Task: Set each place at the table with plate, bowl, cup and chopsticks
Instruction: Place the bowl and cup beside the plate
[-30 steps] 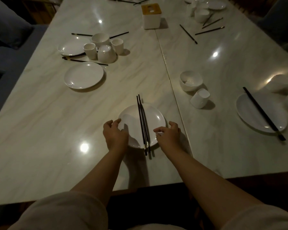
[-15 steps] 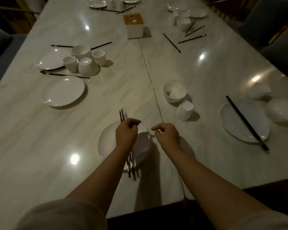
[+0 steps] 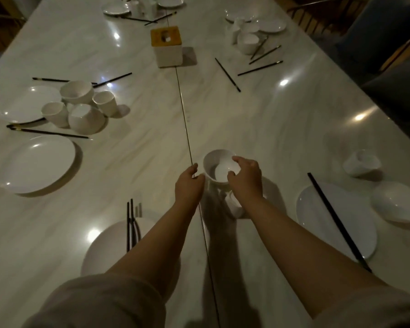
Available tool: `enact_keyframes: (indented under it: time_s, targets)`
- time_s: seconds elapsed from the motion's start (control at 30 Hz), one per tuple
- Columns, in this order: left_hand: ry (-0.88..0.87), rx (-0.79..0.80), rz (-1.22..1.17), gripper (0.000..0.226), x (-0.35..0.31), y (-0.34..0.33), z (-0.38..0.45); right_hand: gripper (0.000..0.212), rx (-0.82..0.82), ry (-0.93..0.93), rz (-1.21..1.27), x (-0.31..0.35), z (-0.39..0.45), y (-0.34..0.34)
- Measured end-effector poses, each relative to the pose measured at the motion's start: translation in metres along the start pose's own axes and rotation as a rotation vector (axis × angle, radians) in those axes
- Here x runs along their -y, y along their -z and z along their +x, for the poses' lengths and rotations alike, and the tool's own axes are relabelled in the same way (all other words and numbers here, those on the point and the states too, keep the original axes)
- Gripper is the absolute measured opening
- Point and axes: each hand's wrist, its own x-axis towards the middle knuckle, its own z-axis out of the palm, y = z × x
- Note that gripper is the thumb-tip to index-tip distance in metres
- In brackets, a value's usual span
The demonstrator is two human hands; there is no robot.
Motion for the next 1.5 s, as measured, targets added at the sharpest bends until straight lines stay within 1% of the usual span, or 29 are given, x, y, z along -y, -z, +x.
enact_keyframes:
  time_s: [0.07,0.13,0.33,0.4,0.47,0.53,0.6,0.73,0.83,0.93,1.1,1.27,1.33,1.5]
  targets:
    - [0.049,0.008,-0.031,0.051,-0.002,-0.01,0.008,0.051,0.097,-0.077,-0.021,-0.001,0.013,0.002]
    - [0.052,0.012,-0.047,0.051,-0.002,-0.016,0.013,0.052,0.15,-0.1,-0.038,-0.001,0.021,0.003]
    - [0.064,-0.077,-0.128,0.052,0.004,-0.006,0.01,0.048,0.168,-0.09,-0.002,0.001,0.017,0.002]
    - [0.059,-0.111,-0.174,0.044,0.006,0.006,0.002,0.046,0.141,-0.07,0.024,0.006,0.008,-0.001]
    - [0.031,-0.146,-0.234,0.027,0.005,0.021,-0.01,0.044,0.11,-0.042,0.042,0.012,-0.007,-0.005]
    - [0.0,-0.169,-0.254,0.016,0.006,0.038,-0.024,0.041,0.079,-0.033,0.053,0.016,-0.024,-0.011]
    - [-0.024,-0.166,-0.231,0.015,0.011,0.056,-0.039,0.039,0.062,-0.039,0.057,0.018,-0.046,-0.016]
    - [-0.017,-0.076,-0.161,0.022,0.032,0.085,-0.072,0.044,0.073,-0.082,0.177,0.009,-0.098,-0.029]
    - [-0.014,0.012,-0.108,0.034,0.05,0.097,-0.091,0.043,0.033,-0.106,0.173,-0.004,-0.133,-0.037]
    - [0.008,0.087,-0.061,0.035,0.064,0.102,-0.105,0.041,-0.012,-0.15,0.16,-0.015,-0.159,-0.042]
    - [-0.002,0.159,0.003,0.033,0.078,0.102,-0.123,0.039,-0.048,-0.187,0.122,-0.03,-0.183,-0.04]
    - [-0.05,0.175,0.09,0.032,0.082,0.096,-0.129,0.038,-0.06,-0.193,0.125,-0.04,-0.189,-0.034]
    - [-0.068,0.159,0.139,0.029,0.084,0.094,-0.129,0.036,-0.05,-0.183,0.119,-0.043,-0.19,-0.034]
    - [-0.214,0.022,0.405,0.021,0.081,0.085,-0.12,0.025,-0.047,-0.162,0.063,-0.044,-0.176,-0.028]
